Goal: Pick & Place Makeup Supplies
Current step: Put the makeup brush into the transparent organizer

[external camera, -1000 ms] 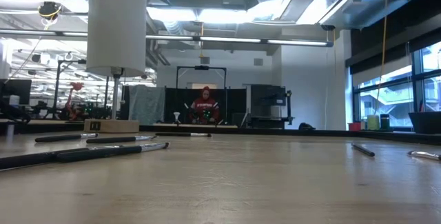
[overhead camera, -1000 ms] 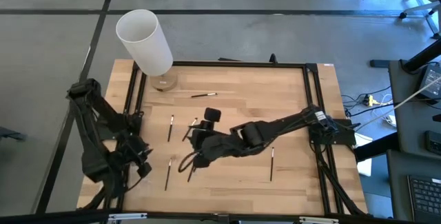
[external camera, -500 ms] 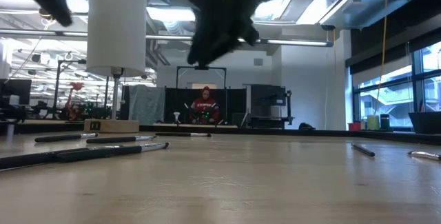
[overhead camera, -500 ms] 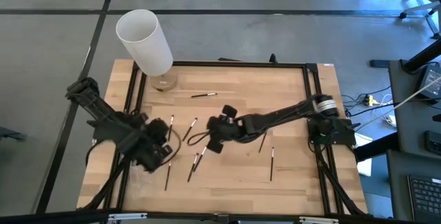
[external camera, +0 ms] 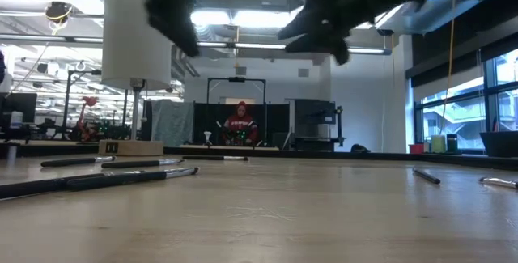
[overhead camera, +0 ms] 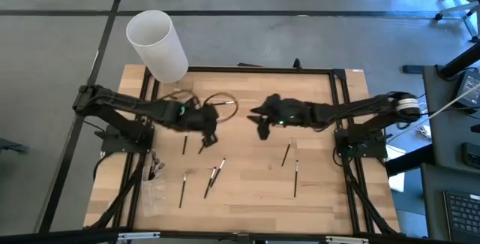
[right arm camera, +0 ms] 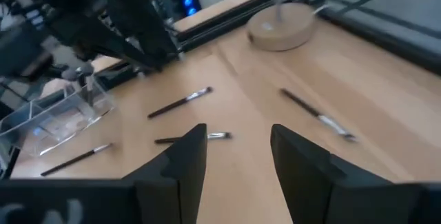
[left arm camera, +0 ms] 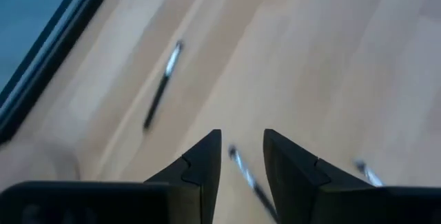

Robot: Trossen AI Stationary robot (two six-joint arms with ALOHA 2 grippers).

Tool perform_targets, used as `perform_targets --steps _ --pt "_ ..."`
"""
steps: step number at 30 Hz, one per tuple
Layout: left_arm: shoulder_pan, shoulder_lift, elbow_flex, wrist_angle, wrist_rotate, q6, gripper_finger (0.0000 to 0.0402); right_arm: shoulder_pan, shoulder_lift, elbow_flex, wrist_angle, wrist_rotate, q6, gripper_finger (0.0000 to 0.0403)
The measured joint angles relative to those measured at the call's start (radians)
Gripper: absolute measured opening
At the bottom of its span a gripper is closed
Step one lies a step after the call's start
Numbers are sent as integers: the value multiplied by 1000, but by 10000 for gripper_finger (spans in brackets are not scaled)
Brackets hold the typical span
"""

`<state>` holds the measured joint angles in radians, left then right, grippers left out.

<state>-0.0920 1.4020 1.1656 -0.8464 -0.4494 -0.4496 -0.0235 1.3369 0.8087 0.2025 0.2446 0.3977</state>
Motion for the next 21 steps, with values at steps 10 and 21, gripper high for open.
perform_targets --steps 10,21 --pt "276 245 0 353 262 349 100 2 -330 -212 -5 93 -79 162" --pt "455 436 0 451 373 546 120 -18 -428 -294 -18 32 -99 162"
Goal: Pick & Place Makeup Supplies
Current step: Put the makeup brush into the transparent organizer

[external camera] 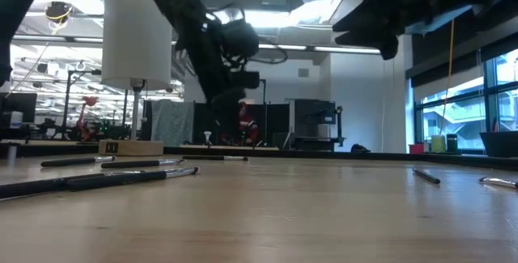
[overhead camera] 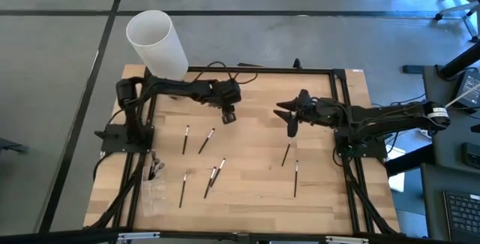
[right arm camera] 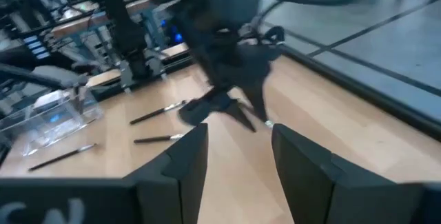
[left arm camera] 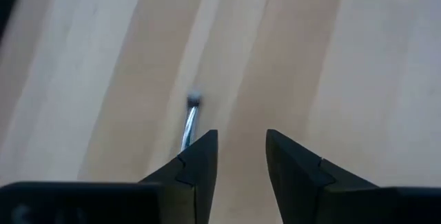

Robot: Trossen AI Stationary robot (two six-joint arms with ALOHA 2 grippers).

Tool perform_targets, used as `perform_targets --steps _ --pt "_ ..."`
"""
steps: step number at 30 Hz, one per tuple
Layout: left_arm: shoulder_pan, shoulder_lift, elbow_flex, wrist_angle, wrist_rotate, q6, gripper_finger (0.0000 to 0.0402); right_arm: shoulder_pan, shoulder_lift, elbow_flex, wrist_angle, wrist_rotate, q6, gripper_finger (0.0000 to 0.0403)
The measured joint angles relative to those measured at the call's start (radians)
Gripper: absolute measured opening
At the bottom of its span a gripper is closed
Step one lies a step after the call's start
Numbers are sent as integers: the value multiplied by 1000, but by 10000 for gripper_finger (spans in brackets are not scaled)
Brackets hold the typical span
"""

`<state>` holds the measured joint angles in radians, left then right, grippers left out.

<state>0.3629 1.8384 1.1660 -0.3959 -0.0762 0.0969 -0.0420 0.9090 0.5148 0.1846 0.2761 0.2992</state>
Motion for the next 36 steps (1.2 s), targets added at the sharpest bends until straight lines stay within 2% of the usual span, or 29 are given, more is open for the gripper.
perform_targets --steps 5,10,14,29,36 --pt "50 13 0 1 2 77 111 -2 5 0 0 -8 -11 162" --pt "82 13 0 1 67 161 102 -2 5 0 0 -8 -12 162" --pt "91 24 0 -1 71 216 98 -2 5 0 0 -10 -12 162" --pt "118 106 4 4 66 203 95 -2 5 0 -3 -19 -13 162" --pt "116 105 3 -3 62 164 39 -2 5 0 -4 -19 -15 162"
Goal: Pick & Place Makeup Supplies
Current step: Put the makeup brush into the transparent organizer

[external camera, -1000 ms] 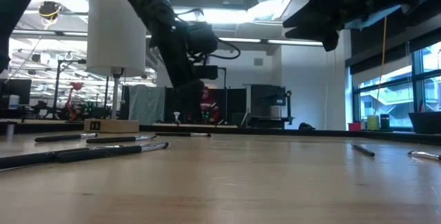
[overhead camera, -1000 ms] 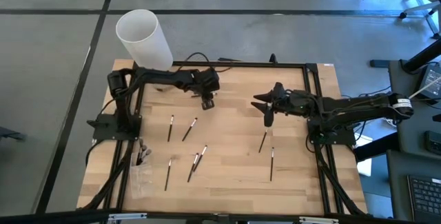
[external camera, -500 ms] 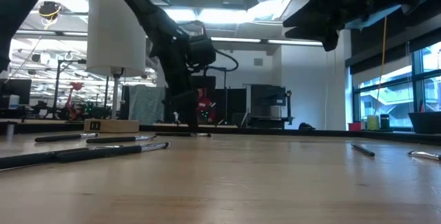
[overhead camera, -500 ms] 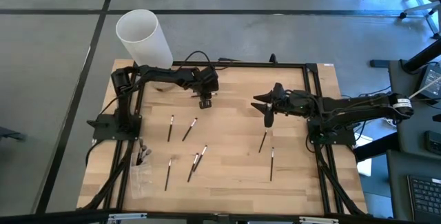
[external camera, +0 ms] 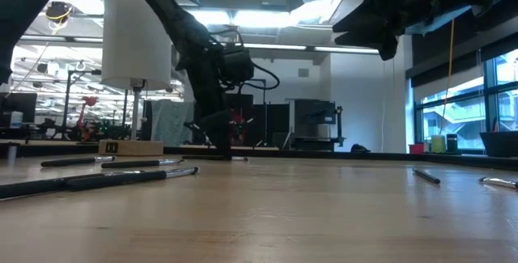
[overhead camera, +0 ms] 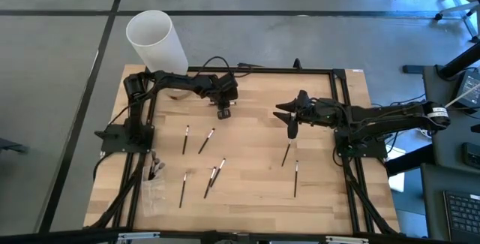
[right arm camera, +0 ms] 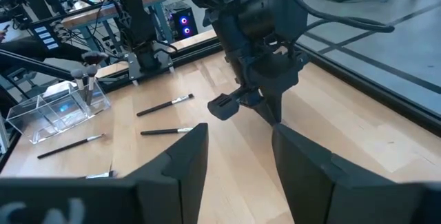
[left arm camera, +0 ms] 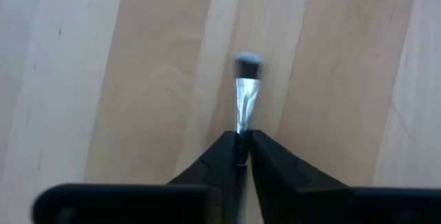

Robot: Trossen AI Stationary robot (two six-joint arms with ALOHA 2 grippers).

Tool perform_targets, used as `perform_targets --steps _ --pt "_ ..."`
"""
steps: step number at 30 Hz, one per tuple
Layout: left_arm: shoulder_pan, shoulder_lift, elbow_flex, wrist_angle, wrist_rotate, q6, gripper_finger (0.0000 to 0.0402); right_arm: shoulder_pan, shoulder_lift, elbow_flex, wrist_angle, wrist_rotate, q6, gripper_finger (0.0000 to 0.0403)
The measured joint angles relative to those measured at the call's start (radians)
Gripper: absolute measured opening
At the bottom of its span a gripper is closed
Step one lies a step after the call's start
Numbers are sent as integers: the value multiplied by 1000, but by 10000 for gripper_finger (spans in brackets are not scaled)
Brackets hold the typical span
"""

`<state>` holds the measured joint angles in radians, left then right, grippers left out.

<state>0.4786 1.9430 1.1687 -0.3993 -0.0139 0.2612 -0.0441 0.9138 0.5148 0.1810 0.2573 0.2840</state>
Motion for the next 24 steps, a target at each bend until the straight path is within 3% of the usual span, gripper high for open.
perform_targets --steps 5,11,19,24 --pt "-1 0 0 4 -43 -58 12 0 0 0 0 0 0 162" --pt "-35 -51 -9 -63 -200 -182 26 0 0 0 0 -27 1 162" --pt "-167 -313 -5 -307 -274 -457 19 0 0 0 0 -34 4 162" --pt "-332 -492 -4 -516 -343 -662 19 0 0 0 0 -34 10 162"
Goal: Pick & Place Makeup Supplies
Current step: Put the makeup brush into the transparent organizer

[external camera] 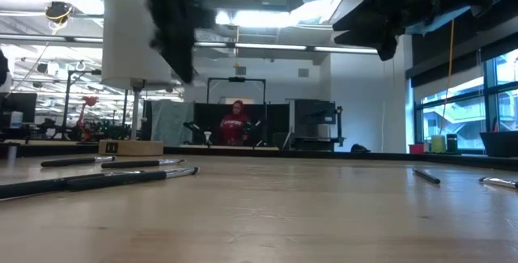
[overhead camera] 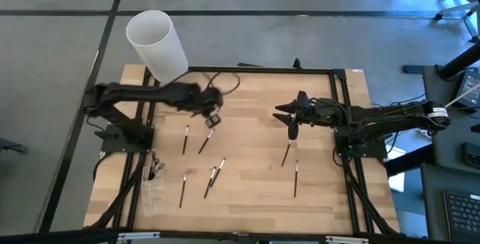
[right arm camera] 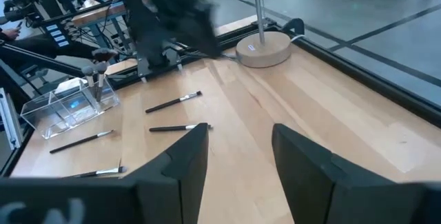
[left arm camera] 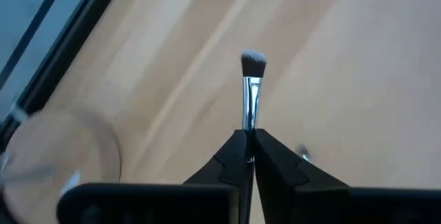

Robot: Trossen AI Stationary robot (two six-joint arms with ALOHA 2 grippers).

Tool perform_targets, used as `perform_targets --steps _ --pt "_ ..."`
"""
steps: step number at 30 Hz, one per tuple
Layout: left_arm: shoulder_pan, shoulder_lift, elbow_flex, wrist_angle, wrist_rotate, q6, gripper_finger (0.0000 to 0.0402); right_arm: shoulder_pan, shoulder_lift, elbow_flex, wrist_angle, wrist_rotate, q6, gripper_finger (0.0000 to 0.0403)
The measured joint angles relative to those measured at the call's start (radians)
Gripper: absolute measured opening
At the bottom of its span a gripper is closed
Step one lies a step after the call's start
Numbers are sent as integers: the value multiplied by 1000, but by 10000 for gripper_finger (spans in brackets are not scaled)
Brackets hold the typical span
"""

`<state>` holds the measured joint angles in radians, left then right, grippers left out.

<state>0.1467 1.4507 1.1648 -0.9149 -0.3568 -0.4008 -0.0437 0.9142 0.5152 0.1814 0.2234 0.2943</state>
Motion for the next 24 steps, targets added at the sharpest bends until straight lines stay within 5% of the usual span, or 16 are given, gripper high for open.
perform_targets --steps 10,24 --pt "-420 -227 0 -323 -172 -536 16 0 0 0 6 -9 32 162" --pt "-830 -242 0 -455 -244 -956 11 1 0 0 8 -37 64 162"
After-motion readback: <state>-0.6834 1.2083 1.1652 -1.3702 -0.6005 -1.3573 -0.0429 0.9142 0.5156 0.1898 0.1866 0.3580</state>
